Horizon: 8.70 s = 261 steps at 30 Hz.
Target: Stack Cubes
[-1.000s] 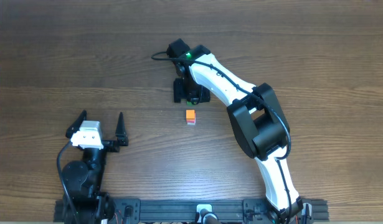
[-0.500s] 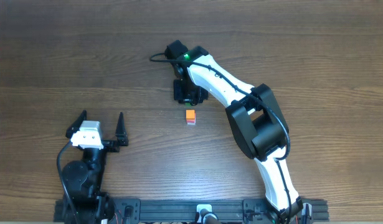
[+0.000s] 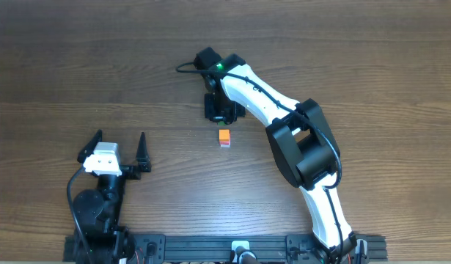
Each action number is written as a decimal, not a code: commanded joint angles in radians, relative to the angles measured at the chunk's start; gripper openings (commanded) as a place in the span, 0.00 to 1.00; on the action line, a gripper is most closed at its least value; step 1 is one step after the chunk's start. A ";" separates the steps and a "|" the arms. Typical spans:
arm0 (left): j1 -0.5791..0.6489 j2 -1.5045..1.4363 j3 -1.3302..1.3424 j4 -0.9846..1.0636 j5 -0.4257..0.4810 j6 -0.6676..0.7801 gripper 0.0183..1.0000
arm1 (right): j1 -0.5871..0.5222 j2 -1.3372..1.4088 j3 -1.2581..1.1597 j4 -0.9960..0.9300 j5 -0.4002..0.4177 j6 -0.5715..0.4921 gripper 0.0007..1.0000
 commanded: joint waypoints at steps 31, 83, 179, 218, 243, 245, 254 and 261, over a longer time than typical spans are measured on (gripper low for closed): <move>-0.005 -0.004 -0.005 -0.001 -0.008 0.014 1.00 | 0.136 -0.415 -0.144 -0.148 0.108 0.129 0.01; -0.005 -0.004 -0.005 -0.001 -0.008 0.014 1.00 | 0.120 -0.351 -0.222 -0.066 0.092 0.134 0.01; -0.005 -0.004 -0.005 -0.001 -0.008 0.014 1.00 | -0.061 0.166 0.336 -0.148 0.119 -0.165 0.63; -0.005 -0.004 -0.005 -0.001 -0.008 0.014 1.00 | -0.060 0.170 0.391 -0.207 0.119 -0.143 0.08; -0.005 -0.004 -0.005 -0.001 -0.008 0.014 1.00 | 0.051 -0.287 0.211 -0.373 0.130 -0.048 0.01; -0.005 -0.004 -0.005 -0.001 -0.008 0.014 1.00 | 0.070 -0.319 0.148 -0.362 0.130 -0.019 0.01; -0.005 -0.004 -0.005 -0.001 -0.008 0.014 1.00 | 0.119 -0.328 0.077 -0.352 0.130 0.051 0.01; -0.005 -0.004 -0.005 -0.001 -0.008 0.014 1.00 | 0.127 -0.317 0.076 -0.359 0.130 0.083 0.01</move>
